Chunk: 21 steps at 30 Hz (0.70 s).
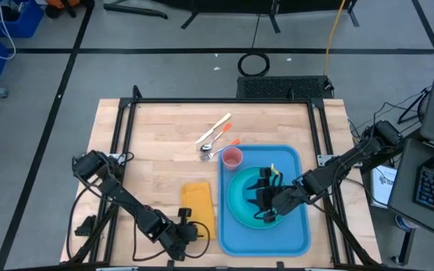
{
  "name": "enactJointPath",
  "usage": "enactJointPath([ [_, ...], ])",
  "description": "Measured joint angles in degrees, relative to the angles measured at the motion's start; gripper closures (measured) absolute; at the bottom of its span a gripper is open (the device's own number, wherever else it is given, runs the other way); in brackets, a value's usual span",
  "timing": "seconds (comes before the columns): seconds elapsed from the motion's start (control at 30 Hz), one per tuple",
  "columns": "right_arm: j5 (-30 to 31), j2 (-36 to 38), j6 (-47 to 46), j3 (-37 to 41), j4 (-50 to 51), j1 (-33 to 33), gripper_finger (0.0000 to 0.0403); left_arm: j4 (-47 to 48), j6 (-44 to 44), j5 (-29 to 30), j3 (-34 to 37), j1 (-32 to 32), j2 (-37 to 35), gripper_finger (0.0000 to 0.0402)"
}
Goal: Set up tray
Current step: Put the yellow table napkin on the blue tray to the bottom of the light blue plate
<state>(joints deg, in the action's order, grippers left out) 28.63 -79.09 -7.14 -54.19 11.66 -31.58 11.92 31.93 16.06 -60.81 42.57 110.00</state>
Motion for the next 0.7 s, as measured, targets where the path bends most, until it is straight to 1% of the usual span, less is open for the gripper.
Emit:
enactJointPath([
  [0.07, -4.0, -0.1, 1.6, 0.0, -3.0, 0.0, 0.0238, 0.8, -0.2, -0.2, 0.1, 0.0, -1.0, 0.0394],
  [0.13, -8.4, -0.4, 3.9, 1.0, -9.1, 0.0, 0.0238, 2.3, -0.2, 0.2, 0.1, 0.0, -2.1, 0.0394],
  [0.23, -12.3, -1.0, 8.3, 4.3, -17.6, 0.0, 0.0238, 3.5, 0.1, 2.5, 0.1, 0.0, -3.5, 0.0394],
  [0.33, -12.3, -2.2, 11.0, 6.5, -21.6, 0.0, 0.0238, 3.6, -0.1, 3.3, 0.1, -0.3, -4.0, 0.0394],
  [0.4, -12.2, -3.3, 12.4, 6.9, -22.8, 0.0, 0.0238, 3.4, -0.1, 3.3, 0.0, -0.6, -4.0, 0.0394],
  [0.57, -12.4, -7.5, 17.2, 6.9, -30.6, 0.0, 0.0238, 3.0, 1.3, 4.1, 0.0, -1.5, -4.1, 0.0394],
  [0.7, -12.4, -9.7, 18.8, 6.8, -32.3, 0.0, 0.0238, 2.9, 3.1, 4.3, -0.1, -1.7, -4.1, 0.0394],
])
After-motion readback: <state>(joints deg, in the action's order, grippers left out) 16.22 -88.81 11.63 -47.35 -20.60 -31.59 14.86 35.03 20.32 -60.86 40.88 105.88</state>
